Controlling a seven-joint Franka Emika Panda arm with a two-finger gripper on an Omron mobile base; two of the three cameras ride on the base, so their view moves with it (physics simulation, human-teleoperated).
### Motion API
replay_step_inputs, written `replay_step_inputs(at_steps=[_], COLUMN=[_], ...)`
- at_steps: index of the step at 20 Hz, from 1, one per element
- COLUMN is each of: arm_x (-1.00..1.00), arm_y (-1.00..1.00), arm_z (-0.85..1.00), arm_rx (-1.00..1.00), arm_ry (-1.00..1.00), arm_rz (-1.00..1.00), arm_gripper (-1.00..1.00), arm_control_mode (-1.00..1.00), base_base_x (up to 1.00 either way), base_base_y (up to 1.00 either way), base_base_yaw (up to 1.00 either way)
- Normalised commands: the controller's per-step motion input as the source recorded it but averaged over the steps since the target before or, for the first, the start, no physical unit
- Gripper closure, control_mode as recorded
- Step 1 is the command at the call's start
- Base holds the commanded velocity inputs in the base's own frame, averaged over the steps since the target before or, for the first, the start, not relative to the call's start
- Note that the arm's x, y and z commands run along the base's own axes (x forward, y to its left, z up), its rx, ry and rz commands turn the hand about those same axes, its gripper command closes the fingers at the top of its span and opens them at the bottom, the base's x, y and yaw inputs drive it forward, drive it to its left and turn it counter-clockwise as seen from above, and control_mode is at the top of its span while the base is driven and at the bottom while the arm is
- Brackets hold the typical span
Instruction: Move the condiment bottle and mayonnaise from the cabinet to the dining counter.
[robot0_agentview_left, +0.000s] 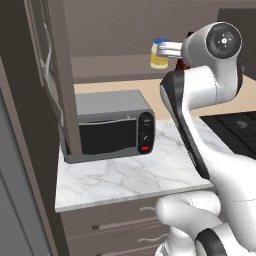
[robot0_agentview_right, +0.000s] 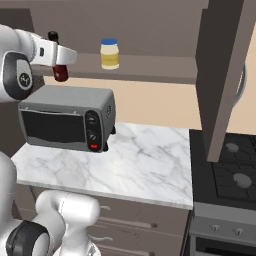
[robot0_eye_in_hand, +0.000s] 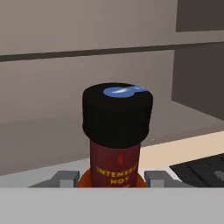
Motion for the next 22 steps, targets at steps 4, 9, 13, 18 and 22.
replay_step_inputs(at_steps=[4, 9, 13, 18, 22], arm_x=[-0.83, -0.68, -0.63, -0.36, -0.21], arm_y=[-0.06, 0.00, 0.00, 0.00, -0.05], arm_z=[-0.39, -0.39, -0.18, -0.09, -0.16], arm_rx=[0.00, 0.00, 0.00, -0.01, 0.00], arm_ry=[0.19, 0.14, 0.03, 0.00, 0.00], arm_rz=[0.00, 0.01, 0.02, 0.01, 0.01], arm_gripper=[1.00, 1.00, 1.00, 1.00, 1.00], arm_control_mode=[-1.00, -1.00, -1.00, -1.00, -1.00], base_base_x=[0.00, 0.00, 0.00, 0.00, 0.00], base_base_y=[0.00, 0.00, 0.00, 0.00, 0.00], base_base_yaw=[0.00, 0.00, 0.00, 0.00, 0.00])
